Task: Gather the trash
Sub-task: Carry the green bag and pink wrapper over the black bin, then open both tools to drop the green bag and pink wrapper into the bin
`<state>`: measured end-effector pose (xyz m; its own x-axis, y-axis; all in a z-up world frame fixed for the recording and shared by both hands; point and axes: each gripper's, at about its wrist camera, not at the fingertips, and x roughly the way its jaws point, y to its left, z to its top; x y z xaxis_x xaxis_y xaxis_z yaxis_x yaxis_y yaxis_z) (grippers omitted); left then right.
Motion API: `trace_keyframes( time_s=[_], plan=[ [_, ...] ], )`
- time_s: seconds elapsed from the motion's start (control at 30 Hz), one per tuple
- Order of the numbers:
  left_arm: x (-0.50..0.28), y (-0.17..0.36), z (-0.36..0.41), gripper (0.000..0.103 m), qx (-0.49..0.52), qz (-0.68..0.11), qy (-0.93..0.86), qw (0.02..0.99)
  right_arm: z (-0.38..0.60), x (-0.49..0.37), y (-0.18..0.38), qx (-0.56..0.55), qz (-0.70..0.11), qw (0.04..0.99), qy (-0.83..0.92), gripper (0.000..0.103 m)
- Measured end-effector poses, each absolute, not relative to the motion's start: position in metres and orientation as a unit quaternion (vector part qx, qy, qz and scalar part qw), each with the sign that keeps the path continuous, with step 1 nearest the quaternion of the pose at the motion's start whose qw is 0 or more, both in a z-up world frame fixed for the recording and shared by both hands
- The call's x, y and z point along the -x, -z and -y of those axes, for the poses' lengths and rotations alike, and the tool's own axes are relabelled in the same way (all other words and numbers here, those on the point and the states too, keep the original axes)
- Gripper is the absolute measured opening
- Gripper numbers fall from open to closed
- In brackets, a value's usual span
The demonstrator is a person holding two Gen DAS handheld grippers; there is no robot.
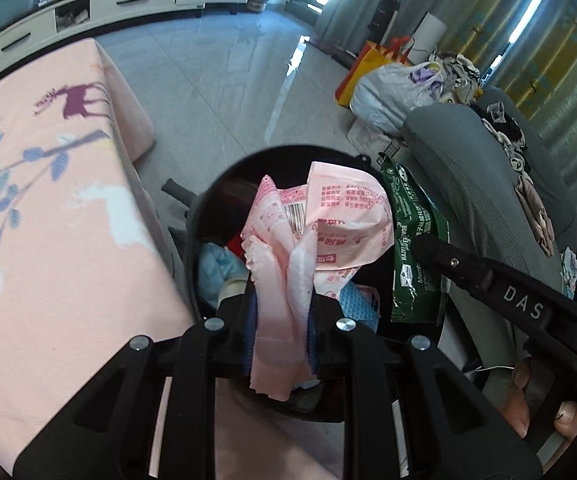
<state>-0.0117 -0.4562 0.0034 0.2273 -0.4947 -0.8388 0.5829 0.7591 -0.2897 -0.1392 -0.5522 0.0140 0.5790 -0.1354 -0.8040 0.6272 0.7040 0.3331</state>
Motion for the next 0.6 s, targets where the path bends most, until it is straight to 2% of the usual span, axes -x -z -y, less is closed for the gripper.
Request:
trace_keyframes(
  time_s=[0.1,0.33,0.53,0.6],
  plan=[
    [0.012,0.002,0.461,0.023,-0.042,-0.523,0.349,0.777,0.553,0.14,-0.012,-0.307,-0.402,0.829,0.238,0.021],
    [0.011,-0.003,0.459,0.037,-0.032,-0.517,0.355,0.778,0.553,0.143,-0.016,-0.3,-0.402,0.827,0.254,0.024],
    [0.011,-0.012,0.454,0.048,-0.02,-0.516,0.364,0.776,0.551,0.143,-0.02,-0.294,-0.399,0.83,0.256,0.034],
    [0.013,-0.015,0.453,0.053,-0.02,-0.514,0.366,0.776,0.55,0.143,-0.021,-0.293,-0.398,0.831,0.257,0.041]
  ],
)
